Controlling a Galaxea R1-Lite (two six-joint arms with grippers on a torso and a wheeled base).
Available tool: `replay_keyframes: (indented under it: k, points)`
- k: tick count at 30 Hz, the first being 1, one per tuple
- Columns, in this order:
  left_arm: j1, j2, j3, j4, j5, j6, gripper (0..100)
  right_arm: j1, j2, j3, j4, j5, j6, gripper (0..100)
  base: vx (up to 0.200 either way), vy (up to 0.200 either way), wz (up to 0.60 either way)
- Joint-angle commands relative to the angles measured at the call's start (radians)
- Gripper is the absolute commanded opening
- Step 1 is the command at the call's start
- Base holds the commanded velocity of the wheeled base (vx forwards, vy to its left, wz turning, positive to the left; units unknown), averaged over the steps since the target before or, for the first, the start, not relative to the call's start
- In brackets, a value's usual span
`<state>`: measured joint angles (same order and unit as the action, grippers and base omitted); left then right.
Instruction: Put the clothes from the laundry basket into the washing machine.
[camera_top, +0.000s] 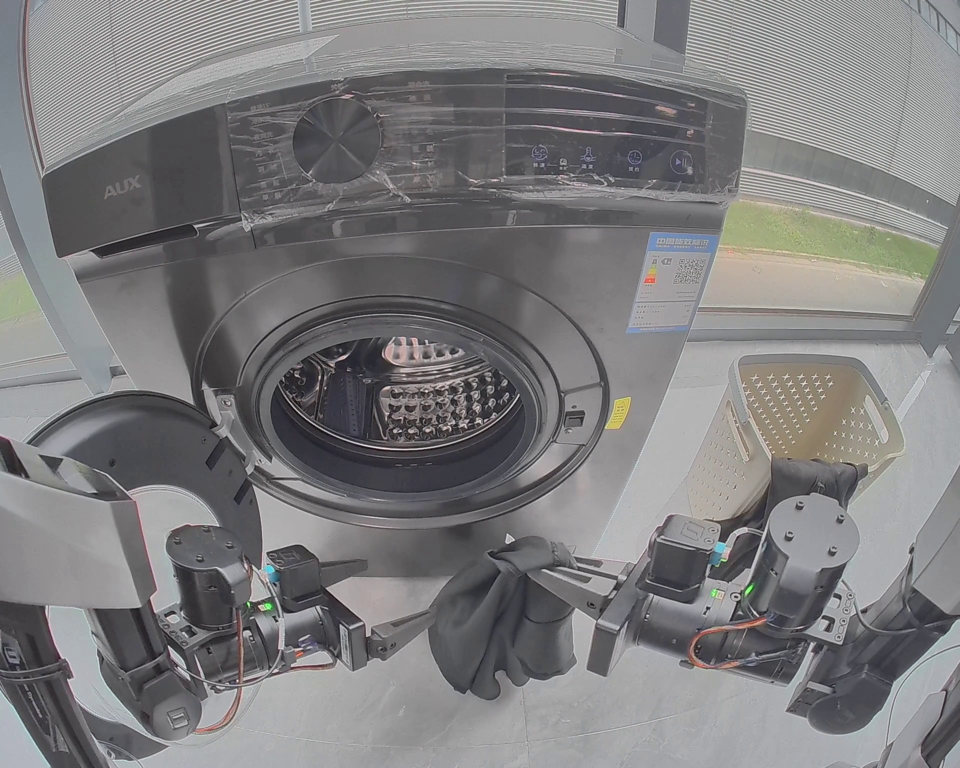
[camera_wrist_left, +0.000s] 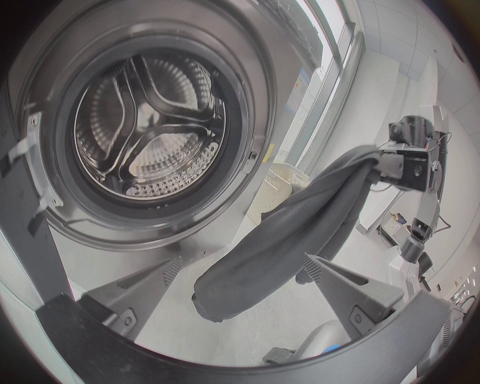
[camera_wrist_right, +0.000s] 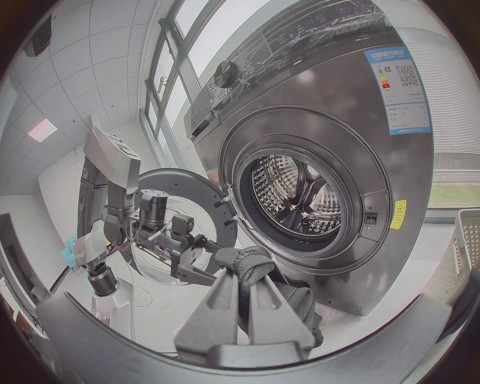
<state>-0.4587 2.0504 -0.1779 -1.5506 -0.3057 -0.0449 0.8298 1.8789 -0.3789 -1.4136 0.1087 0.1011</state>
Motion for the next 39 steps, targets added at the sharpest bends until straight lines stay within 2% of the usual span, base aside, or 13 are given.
replay_keyframes:
  k: [1, 12, 20, 25, 33, 39]
  points:
    - [0.005, 0.108, -0.023, -0.002, -0.001, 0.007, 100, 0.011, -0.024, 0.008, -0.001, 0.012, -0.001, 0, 0.000, 0.000, 0.00]
    - [-0.020, 0.221, -0.100, -0.002, -0.021, 0.022, 100, 0.038, 0.008, -0.028, -0.008, 0.020, 0.000, 0, 0.000, 0.000, 0.00]
    - [-0.032, 0.277, -0.216, -0.002, -0.013, 0.013, 100, 0.060, 0.034, -0.055, -0.018, 0.017, 0.002, 0, 0.000, 0.000, 0.00]
    - [-0.037, 0.280, -0.226, 0.000, -0.027, 0.020, 100, 0.069, 0.042, -0.057, -0.019, 0.016, 0.003, 0, 0.000, 0.000, 0.00]
    - [-0.097, 0.297, -0.221, -0.002, -0.049, 0.019, 100, 0.069, 0.066, -0.077, -0.021, 0.014, 0.003, 0, 0.000, 0.000, 0.00]
    - [-0.083, 0.356, -0.253, -0.003, -0.036, 0.019, 100, 0.071, 0.065, -0.071, -0.021, 0.012, 0.005, 0, 0.000, 0.000, 0.00]
